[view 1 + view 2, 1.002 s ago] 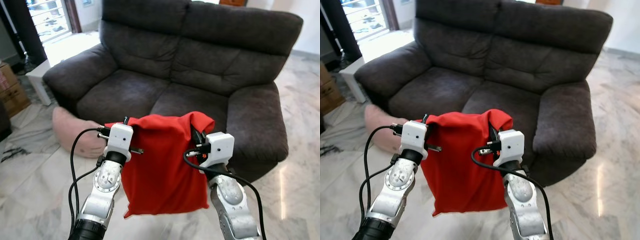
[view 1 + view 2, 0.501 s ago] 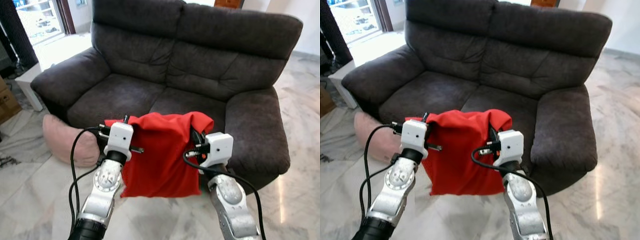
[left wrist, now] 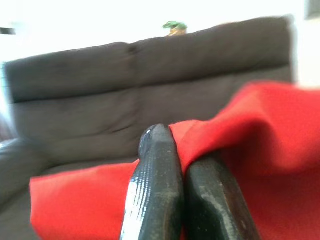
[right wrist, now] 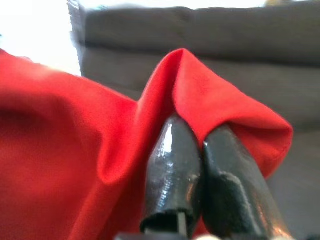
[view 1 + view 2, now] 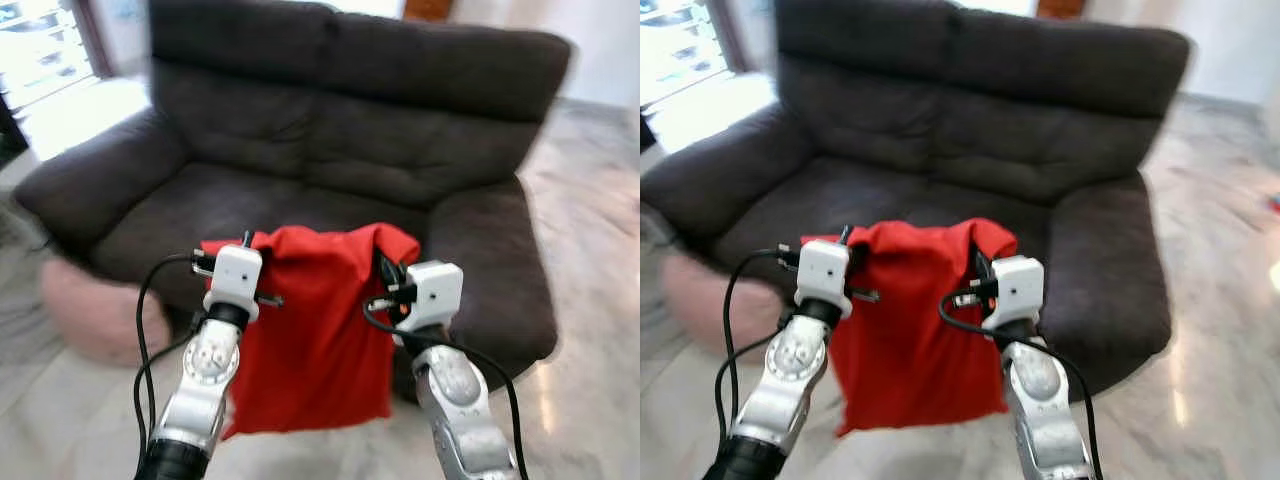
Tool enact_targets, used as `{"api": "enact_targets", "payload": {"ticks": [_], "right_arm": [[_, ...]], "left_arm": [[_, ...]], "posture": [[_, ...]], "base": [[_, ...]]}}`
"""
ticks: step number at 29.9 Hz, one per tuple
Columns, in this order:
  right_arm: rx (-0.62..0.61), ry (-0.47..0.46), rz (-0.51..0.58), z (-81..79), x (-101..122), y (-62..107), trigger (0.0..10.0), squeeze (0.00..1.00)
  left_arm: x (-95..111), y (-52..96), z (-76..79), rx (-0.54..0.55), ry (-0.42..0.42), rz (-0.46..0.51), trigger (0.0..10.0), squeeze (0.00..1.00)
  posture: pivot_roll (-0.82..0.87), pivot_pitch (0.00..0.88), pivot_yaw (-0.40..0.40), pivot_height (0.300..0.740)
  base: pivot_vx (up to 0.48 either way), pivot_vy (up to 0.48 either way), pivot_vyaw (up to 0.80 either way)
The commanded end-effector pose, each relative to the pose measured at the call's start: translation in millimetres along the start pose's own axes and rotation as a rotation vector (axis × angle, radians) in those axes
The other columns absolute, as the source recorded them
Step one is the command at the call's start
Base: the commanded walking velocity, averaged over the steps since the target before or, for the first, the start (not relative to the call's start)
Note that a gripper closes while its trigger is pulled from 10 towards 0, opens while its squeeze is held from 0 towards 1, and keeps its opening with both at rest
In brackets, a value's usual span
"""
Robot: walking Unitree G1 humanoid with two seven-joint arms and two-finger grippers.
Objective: Move the pillow to the sofa from floor
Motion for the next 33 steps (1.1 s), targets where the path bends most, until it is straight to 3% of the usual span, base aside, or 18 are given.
{"api": "enact_targets", "payload": {"ticks": [1,14,22,30,33], "right_arm": [[0.026,-0.007,0.113,-10.5,24.8,-9.3,10.0,0.0],[0.005,-0.018,0.122,-9.1,26.4,-11.5,10.0,0.0],[0.013,-0.01,0.137,-11.2,28.5,-13.1,10.0,0.0],[0.063,0.02,0.174,-18.8,33.0,-11.6,10.0,0.0],[0.076,0.011,0.168,-21.3,32.1,-10.8,10.0,0.0]], "left_arm": [[18.2,-6.3,-3.7,-0.005,-0.027,0.089,10.0,0.0],[19.3,-6.7,-7.5,0.005,-0.034,0.092,10.0,0.0],[22.5,-6.6,-10.3,0.013,-0.038,0.102,10.0,0.0],[23.2,-5.9,-9.3,0.005,-0.033,0.103,10.0,0.0],[23.6,-7.2,-7.8,0.005,-0.03,0.102,10.0,0.0]], "posture": [[-0.05,0.0,-0.055,0.74],[-0.04,0.0,-0.053,0.74],[-0.04,0.0,-0.05,0.74],[-0.04,0.0,-0.045,0.74],[-0.04,0.0,-0.045,0.74]], "base": [[0.341,0.0,-0.8],[0.336,0.0,-0.8],[0.335,0.0,0.0],[0.0,0.0,0.0],[0.0,0.0,0.73]]}}
Point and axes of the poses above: a point about 5 cm out from each wrist's last joint towards the gripper, its own y axis pointing back from the gripper into the wrist, its own x axis along the axis of the wrist's last joint, z = x × y, the point moved 1 cm from there along -y, pointing out of the wrist towards the gripper, and after that the axes turned 2 degrees about y, right-handed, at the moved point
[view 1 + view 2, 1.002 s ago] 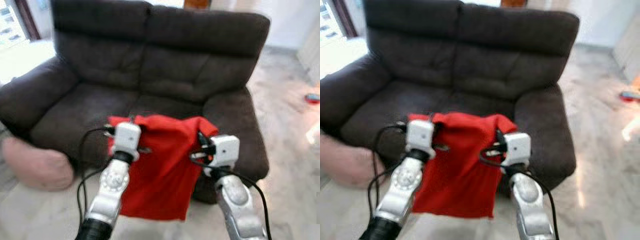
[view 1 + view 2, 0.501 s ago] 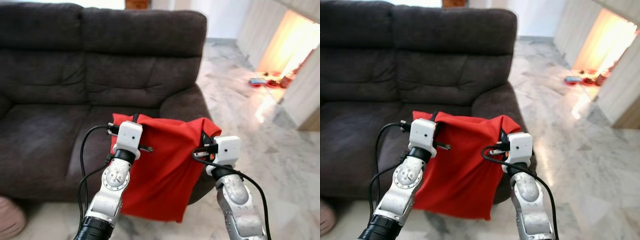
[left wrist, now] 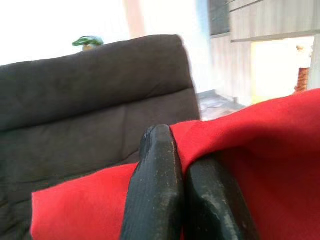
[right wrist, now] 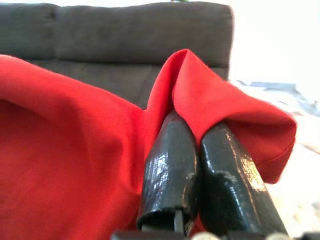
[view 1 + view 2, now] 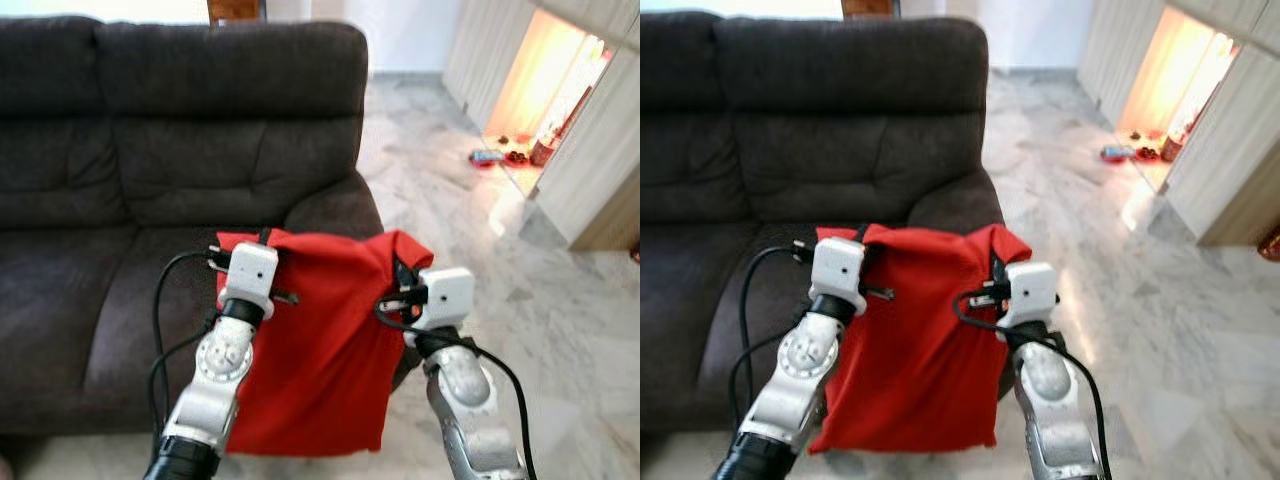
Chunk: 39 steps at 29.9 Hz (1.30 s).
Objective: Move the pillow to the sofa from floor
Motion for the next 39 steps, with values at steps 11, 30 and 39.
{"api": "enact_targets", "payload": {"ticks": [11,30,39], "right_arm": [[0.056,-0.012,0.128,-10.3,26.3,-7.6,10.0,0.0],[0.048,-0.011,0.173,-6.2,36.8,-9.4,10.0,0.0],[0.04,-0.01,0.198,-4.1,44.0,-12.4,10.0,0.0]], "left_arm": [[25.0,-8.1,-0.3,-0.003,-0.02,0.109,10.0,0.0],[30.9,-3.9,-5.6,0.001,-0.052,0.119,10.0,0.0],[37.2,-5.9,-10.9,0.017,-0.065,0.136,10.0,0.0]], "posture": [[-0.04,0.0,-0.043,0.74],[-0.04,0.0,-0.039,0.74],[-0.03,0.0,-0.037,0.74]], "base": [[0.0,0.0,0.13],[0.0,0.0,0.19],[0.0,0.0,0.0]]}}
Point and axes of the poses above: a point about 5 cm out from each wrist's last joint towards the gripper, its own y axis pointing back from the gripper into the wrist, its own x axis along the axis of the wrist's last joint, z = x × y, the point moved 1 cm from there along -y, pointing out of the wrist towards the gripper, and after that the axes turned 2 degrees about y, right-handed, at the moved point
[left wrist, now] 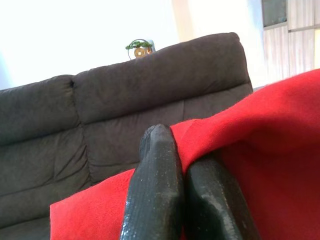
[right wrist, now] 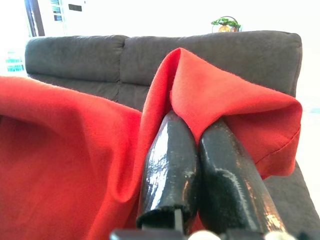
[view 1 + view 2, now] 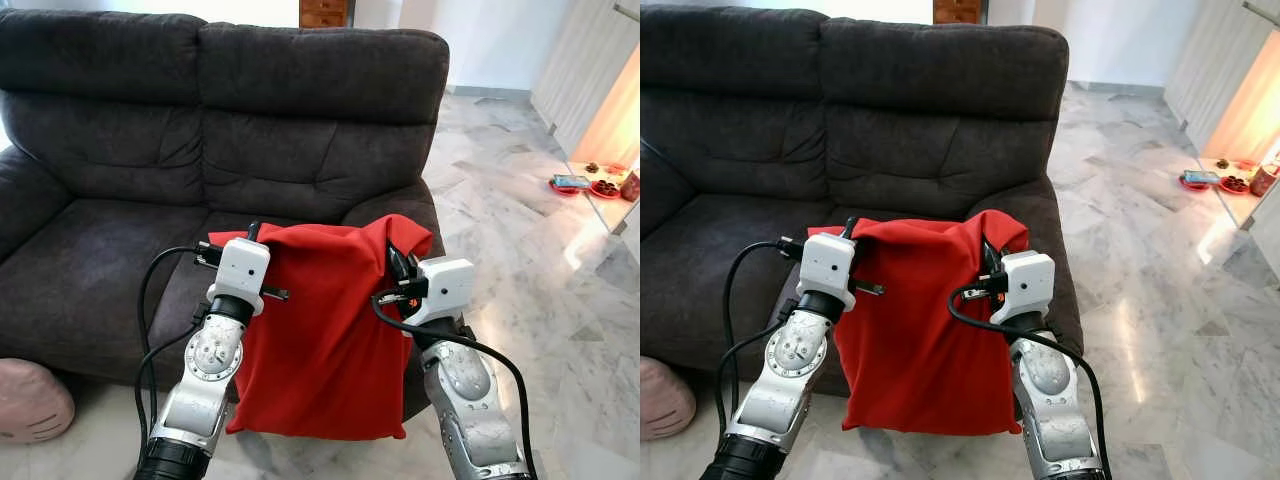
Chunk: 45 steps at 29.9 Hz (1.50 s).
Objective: Move the pillow to the sofa from floor
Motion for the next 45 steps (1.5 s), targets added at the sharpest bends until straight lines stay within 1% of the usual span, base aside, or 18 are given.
{"api": "enact_targets", "payload": {"ticks": [1,3,6,9,14,18,22,27,34,41,45], "right_arm": [[0.011,0.005,0.141,-2.6,31.6,-10.0,10.0,0.0],[0.006,0.005,0.183,-2.2,42.0,-12.0,10.0,0.0],[0.005,0.007,0.263,-1.3,65.5,-17.7,10.0,0.0],[0.014,0.011,0.302,-2.2,78.5,-21.8,10.0,0.0],[0.011,0.009,0.43,-1.3,115.7,-31.3,10.0,0.0],[0.012,0.007,0.478,-1.0,130.7,-32.8,10.0,0.0],[0.01,0.002,0.484,-0.2,134.7,-33.0,10.0,0.0],[0.016,-0.003,0.447,-1.5,126.2,-31.7,10.0,0.0],[0.027,0.012,0.439,-3.9,126.6,-31.9,10.0,0.0],[0.053,0.012,0.435,-7.7,125.9,-31.5,10.0,0.0],[0.049,-0.005,0.434,-7.4,126.0,-31.8,10.0,0.0]], "left_arm": [[34.1,-8.8,-2.6,0.011,-0.013,0.146,10.0,0.0],[43.1,-10.2,-4.9,0.019,-0.029,0.179,10.0,0.0],[57.8,-13.3,-11.8,0.05,-0.04,0.226,10.0,0.0],[64.3,-15.2,-15.1,0.057,-0.052,0.247,10.0,0.0],[88.1,-22.3,-21.7,0.074,-0.063,0.321,10.0,0.0],[100.7,-25.0,-22.5,0.075,-0.068,0.355,10.0,0.0],[105.5,-26.0,-23.4,0.079,-0.073,0.363,10.0,0.0],[102.4,-25.1,-21.8,0.072,-0.072,0.347,10.0,0.0],[102.7,-25.4,-22.3,0.074,-0.074,0.34,10.0,0.0],[103.6,-26.1,-24.0,0.081,-0.078,0.34,10.0,0.0],[103.9,-26.3,-24.9,0.085,-0.079,0.341,10.0,0.0]], "posture": [[-0.03,0.0,-0.037,0.74],[-0.03,0.0,-0.037,0.74],[-0.03,0.0,-0.036,0.74],[-0.03,0.0,-0.036,0.74],[-0.02,0.0,-0.037,0.74],[-0.02,0.0,-0.038,0.74],[-0.03,0.0,-0.039,0.74],[-0.03,0.0,-0.039,0.74],[-0.03,0.0,-0.04,0.74],[-0.02,0.0,-0.042,0.74],[-0.02,0.0,-0.043,0.74]], "base": [[0.0,0.0,0.0],[0.0,0.0,0.0],[0.0,0.0,0.0],[0.0,0.0,0.0],[0.0,0.0,0.0],[0.0,0.0,0.0],[0.0,0.0,0.0],[0.0,0.0,0.0],[0.137,0.0,0.0],[0.261,0.0,0.72],[0.28,0.0,0.0]]}}
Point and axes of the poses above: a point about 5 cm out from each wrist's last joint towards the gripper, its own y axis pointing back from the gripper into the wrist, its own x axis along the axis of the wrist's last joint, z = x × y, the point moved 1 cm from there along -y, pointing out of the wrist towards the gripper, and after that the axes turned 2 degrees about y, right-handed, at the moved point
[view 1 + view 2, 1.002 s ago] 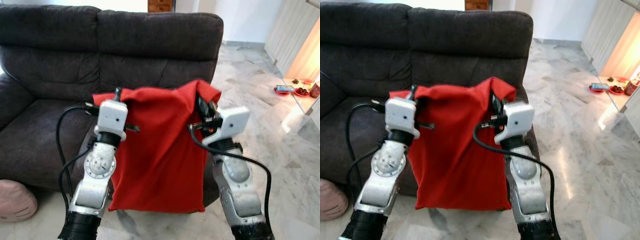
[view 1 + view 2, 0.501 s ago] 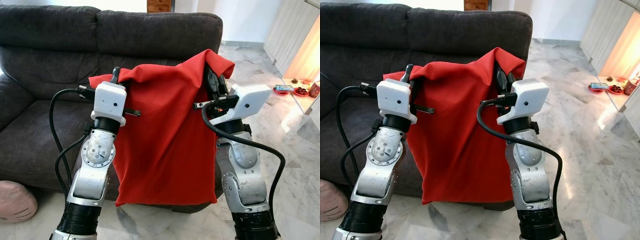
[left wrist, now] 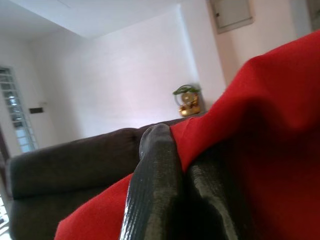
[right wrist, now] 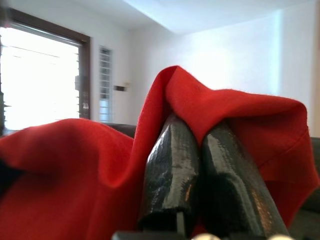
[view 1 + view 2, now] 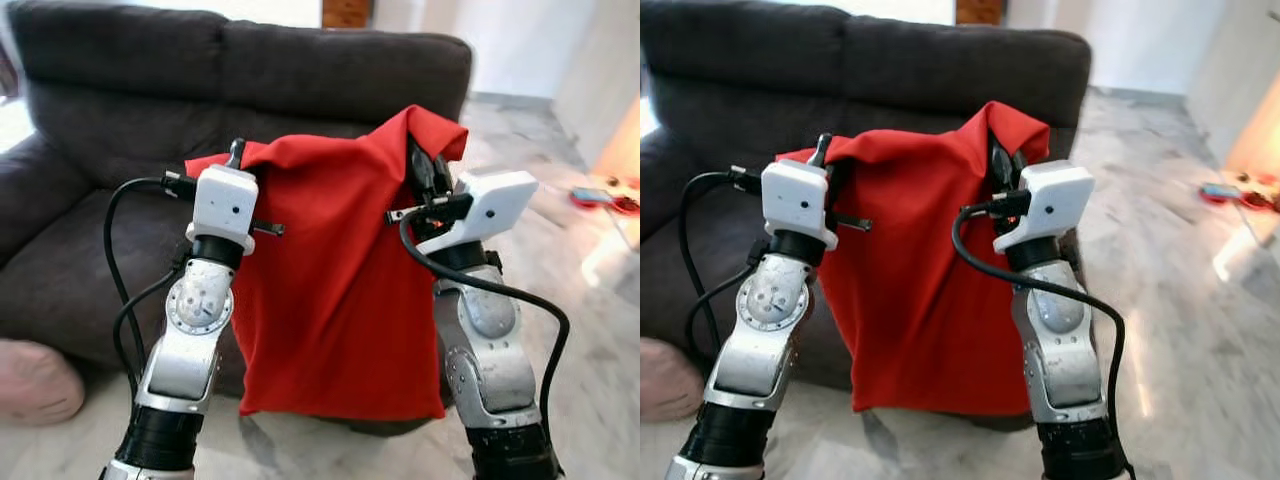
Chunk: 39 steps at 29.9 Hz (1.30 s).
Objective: Move the pillow to the sofa from floor
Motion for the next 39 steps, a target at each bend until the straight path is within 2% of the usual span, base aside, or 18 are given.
{"api": "enact_targets", "payload": {"ticks": [1,15,25,33,39], "right_arm": [[0.004,0.009,0.082,2.5,20.2,-4.4,10.0,0.0],[0.003,0.005,0.076,2.4,20.6,-5.2,10.0,0.0],[0.021,0.022,0.116,-0.1,30.5,-9.5,10.0,0.0],[0.038,0.011,0.116,-2.8,30.7,-8.9,10.0,0.0],[0.032,0.008,0.106,-1.5,28.5,-8.7,10.0,0.0]], "left_arm": [[25.1,-7.0,6.7,-0.016,0.002,0.114,10.0,0.0],[26.7,-8.7,5.0,-0.01,0.0,0.12,10.0,0.0],[29.7,-10.2,4.0,-0.006,-0.001,0.131,10.0,0.0],[30.1,-10.6,4.6,-0.006,0.002,0.135,10.0,0.0],[30.0,-10.4,5.0,-0.007,0.002,0.133,10.0,0.0]], "posture": [[-0.02,0.0,-0.043,0.74],[-0.02,0.0,-0.045,0.74],[-0.02,0.0,-0.047,0.74],[-0.02,0.0,-0.048,0.74],[-0.02,0.0,-0.05,0.74]], "base": [[0.289,0.0,0.0],[0.302,0.0,0.0],[0.31,0.0,0.0],[0.31,0.0,0.63],[0.311,0.0,0.0]]}}
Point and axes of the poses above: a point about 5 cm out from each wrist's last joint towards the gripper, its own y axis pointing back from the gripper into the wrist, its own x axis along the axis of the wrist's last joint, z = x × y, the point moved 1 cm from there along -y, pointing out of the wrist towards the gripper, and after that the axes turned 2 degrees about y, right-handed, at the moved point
